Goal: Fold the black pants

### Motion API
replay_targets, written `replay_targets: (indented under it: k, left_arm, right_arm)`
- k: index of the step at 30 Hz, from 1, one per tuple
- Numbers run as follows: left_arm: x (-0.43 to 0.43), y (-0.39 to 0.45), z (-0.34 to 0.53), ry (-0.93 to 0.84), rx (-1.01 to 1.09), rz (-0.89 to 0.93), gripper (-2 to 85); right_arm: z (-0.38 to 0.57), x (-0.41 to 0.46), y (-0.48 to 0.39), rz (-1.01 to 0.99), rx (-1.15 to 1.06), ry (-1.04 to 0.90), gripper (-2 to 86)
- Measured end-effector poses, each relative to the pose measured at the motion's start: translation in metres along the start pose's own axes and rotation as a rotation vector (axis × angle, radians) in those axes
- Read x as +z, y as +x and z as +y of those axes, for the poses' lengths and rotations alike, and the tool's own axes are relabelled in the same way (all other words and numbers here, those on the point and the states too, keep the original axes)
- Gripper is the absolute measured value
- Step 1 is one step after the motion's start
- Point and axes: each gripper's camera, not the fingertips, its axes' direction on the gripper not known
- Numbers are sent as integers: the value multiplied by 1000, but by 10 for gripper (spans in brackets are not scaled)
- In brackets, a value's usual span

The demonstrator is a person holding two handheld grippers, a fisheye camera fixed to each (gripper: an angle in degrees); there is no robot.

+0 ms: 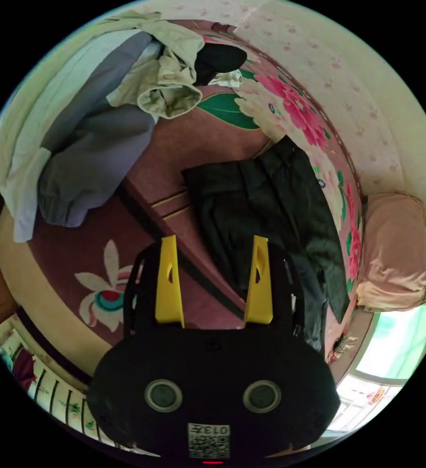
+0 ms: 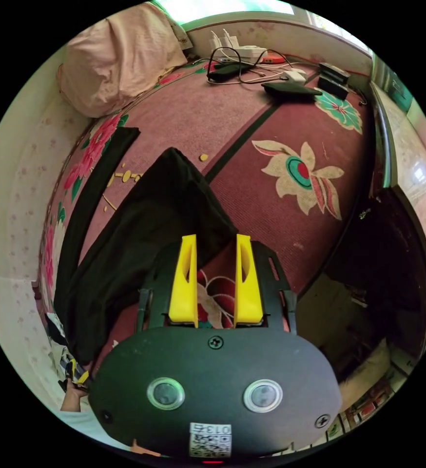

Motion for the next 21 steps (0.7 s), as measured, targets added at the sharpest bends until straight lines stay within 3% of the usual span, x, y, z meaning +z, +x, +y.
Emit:
replay_targets:
  k: [2,8,12,16,17,19,21]
  left_arm:
    - [12,1,-9,-29,6,18,194]
    - [20,8,-24,-80,-39,-163,173]
    - [14,-8,-29,-47,-162,-24,185]
    - [19,-4,-45,-143,-94,-186,108]
    - [20,-3,-47,-160,-59,-247,56]
    - [15,-5,-49,-130,32,-131,23]
    - [6,-26,-60,-142,-29,48,14]
  right_arm:
    - [2,-1,-5,15,4,6,112]
    - [-1,3,-42,183,-19,-23,81]
    - [2,9,-87,298,-92,-9,42]
    - [5,15,-111,357,-83,18,29]
    - [5,15,-116,363,-103,11,25]
    - [0,10,-119,350,-131,-22,22]
    - [-5,-23,-114,270,-98,37,20]
